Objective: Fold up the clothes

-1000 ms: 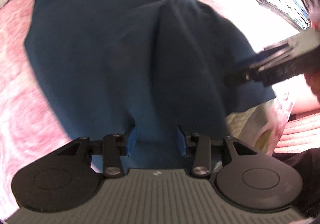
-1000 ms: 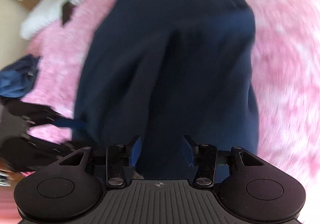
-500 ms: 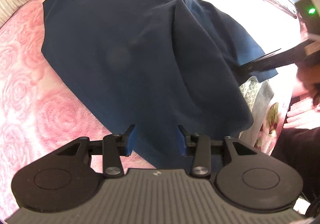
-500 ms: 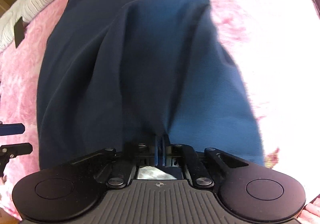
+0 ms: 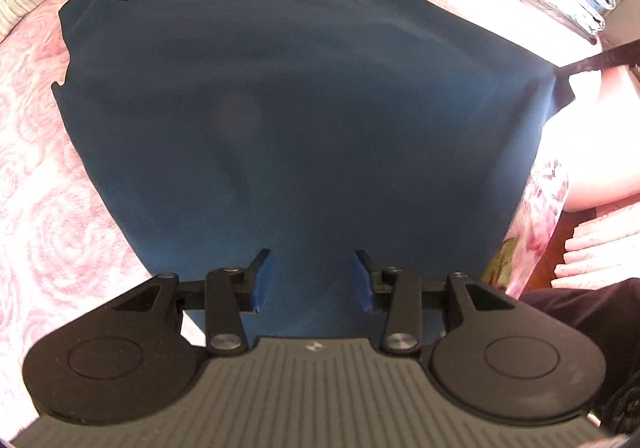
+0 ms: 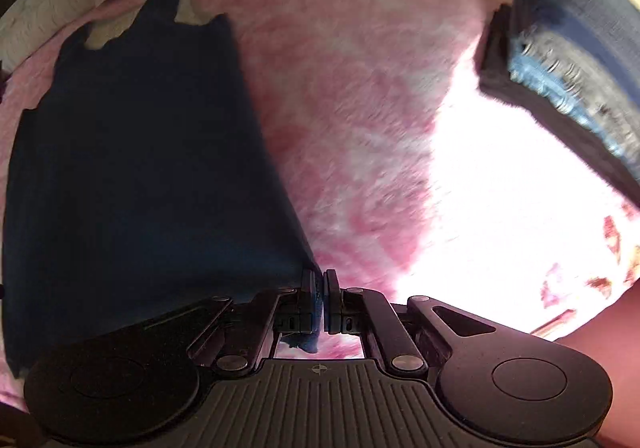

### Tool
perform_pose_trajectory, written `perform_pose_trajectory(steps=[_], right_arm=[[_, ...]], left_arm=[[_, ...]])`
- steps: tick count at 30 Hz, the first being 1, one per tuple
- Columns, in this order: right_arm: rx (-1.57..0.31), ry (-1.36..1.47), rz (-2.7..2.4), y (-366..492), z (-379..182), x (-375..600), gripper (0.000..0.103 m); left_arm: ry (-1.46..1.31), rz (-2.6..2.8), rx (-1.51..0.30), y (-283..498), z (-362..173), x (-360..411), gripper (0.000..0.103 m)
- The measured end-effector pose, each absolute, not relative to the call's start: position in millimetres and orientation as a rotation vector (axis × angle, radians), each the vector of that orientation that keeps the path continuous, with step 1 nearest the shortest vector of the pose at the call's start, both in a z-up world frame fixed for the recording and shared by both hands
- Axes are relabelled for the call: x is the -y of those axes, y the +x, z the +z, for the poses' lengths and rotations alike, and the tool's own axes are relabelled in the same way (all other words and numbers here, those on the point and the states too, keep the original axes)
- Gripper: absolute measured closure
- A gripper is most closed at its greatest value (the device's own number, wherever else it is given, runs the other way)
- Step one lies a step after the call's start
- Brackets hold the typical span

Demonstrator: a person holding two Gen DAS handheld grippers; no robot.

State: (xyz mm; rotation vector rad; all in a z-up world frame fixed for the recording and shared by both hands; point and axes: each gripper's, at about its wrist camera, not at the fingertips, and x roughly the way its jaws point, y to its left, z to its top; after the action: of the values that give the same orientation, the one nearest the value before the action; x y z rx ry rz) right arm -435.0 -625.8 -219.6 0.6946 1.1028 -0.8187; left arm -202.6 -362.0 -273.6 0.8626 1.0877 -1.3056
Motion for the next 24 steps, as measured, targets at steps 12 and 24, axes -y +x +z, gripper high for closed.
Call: perform_pose_trajectory(steps=[12,24], right_arm=[[-1.209,0.744,-0.820,-490,-234,660,0.102],[-1.153,0.712,-0.614,-449,-252,623,0.044]], left_arm=[[0.778,-0.998,-1.181,-204,-283,301,0.064],[0.411,-0.903,-1.423,-186,-319,230,0.061]])
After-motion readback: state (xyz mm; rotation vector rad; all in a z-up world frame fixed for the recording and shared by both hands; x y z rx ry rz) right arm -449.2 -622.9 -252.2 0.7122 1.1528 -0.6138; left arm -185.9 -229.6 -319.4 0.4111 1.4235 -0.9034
